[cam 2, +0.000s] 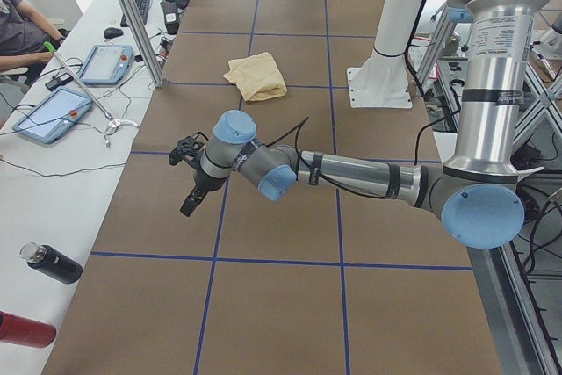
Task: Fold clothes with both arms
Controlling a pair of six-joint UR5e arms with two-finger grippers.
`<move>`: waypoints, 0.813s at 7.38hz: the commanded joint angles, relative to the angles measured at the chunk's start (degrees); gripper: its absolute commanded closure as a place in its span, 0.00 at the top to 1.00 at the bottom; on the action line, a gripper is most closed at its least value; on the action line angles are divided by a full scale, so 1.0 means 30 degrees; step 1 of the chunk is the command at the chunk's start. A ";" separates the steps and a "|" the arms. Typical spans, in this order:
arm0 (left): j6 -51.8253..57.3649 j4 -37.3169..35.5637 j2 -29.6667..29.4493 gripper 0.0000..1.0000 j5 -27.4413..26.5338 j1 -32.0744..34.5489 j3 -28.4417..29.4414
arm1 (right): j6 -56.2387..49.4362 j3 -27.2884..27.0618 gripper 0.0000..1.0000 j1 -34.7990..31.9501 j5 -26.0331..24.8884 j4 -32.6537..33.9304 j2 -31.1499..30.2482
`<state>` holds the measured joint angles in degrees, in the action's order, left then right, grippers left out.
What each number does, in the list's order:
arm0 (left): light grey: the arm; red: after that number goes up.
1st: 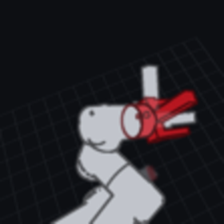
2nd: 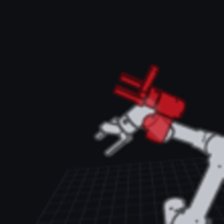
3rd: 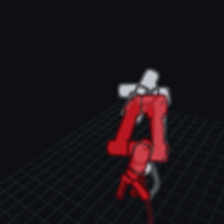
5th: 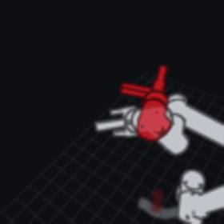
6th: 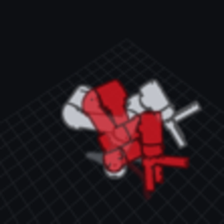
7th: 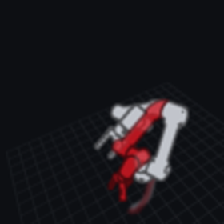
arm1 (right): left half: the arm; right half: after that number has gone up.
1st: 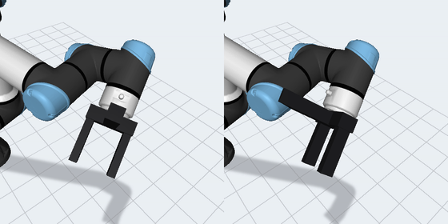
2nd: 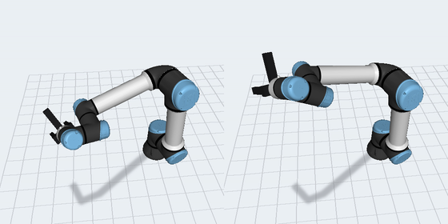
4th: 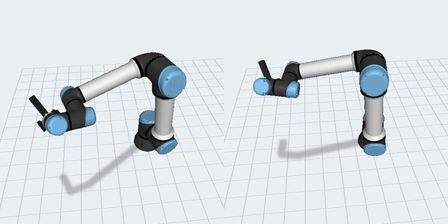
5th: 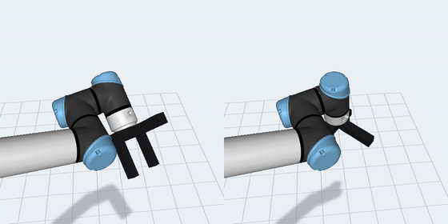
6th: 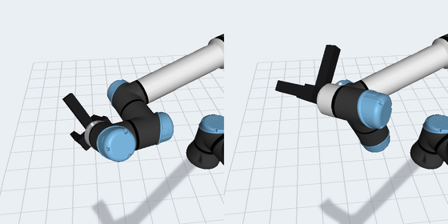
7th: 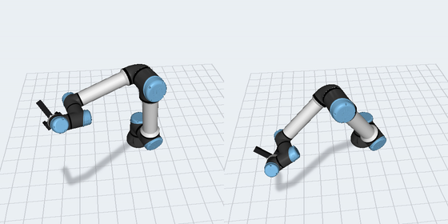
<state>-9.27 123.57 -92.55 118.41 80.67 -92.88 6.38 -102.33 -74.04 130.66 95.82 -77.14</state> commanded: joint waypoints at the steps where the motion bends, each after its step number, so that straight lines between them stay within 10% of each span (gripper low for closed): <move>1: 0.0247 0.0442 -0.0031 1.00 -0.0037 0.0035 0.2004 | -0.0370 0.1088 1.00 -0.0601 -0.0166 -0.0329 -0.1813; 6: 0.6807 -0.5338 0.0529 1.00 0.0898 0.3109 0.1579 | -0.0486 0.1269 1.00 -0.3704 0.1203 -0.0095 -0.3492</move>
<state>7.25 115.54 -90.53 119.84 87.76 -87.10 4.91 -98.42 -83.31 131.19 95.47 -85.99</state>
